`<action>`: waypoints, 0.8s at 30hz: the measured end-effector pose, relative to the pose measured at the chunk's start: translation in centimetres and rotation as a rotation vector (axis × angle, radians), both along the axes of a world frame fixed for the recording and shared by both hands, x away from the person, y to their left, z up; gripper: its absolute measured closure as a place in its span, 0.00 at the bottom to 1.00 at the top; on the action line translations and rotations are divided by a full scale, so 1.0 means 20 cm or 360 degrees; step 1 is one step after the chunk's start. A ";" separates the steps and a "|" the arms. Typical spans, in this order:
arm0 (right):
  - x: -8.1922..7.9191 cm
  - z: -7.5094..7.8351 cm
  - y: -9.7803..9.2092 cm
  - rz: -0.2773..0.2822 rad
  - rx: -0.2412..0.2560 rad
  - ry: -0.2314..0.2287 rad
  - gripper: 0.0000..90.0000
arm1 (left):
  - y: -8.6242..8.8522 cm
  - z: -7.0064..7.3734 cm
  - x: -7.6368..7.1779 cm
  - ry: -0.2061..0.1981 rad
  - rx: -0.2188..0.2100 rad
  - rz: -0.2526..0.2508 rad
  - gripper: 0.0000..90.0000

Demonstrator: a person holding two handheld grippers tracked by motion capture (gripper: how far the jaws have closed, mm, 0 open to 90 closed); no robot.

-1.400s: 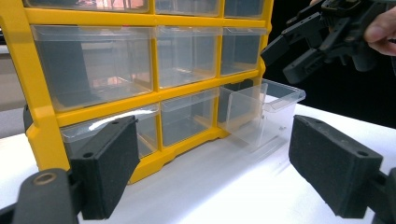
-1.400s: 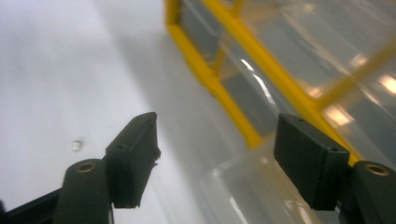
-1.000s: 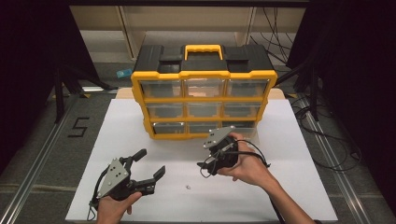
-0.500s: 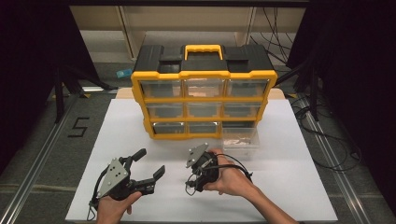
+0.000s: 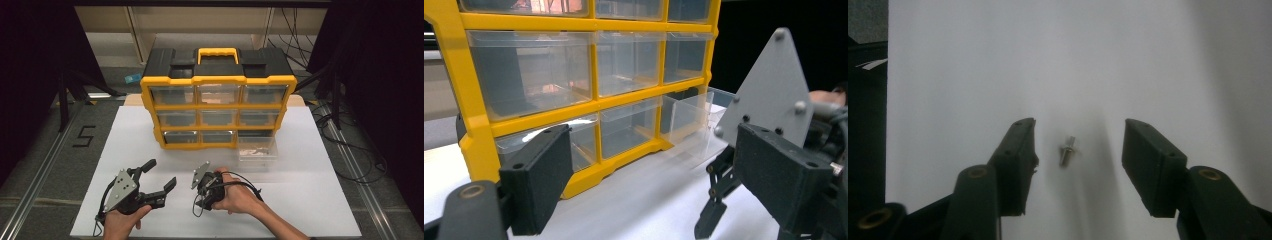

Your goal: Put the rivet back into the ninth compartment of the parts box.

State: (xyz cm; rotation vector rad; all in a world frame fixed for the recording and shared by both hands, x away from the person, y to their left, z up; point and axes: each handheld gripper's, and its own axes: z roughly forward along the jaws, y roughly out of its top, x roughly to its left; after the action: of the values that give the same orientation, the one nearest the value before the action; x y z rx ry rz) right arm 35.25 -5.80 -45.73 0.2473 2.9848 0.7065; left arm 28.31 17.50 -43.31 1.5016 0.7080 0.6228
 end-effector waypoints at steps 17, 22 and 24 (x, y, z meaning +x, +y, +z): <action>0.02 -0.05 0.03 0.0033 -0.0094 0.0062 0.92 | 0.00 0.00 0.00 -0.0001 0.0006 -0.0003 0.18; 0.03 -0.05 0.02 0.0053 -0.0062 0.0046 0.93 | 0.00 0.00 0.00 -0.0006 0.0009 -0.0002 0.18; 0.03 -0.03 0.01 0.0031 -0.0041 0.0033 0.93 | 0.00 0.00 0.00 -0.0005 0.0007 -0.0004 0.18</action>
State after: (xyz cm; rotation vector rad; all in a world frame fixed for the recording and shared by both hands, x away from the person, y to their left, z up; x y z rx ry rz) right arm 35.91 -5.52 -46.34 0.2260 3.0180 0.6706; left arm 28.27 17.50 -43.29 1.5049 0.7029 0.6250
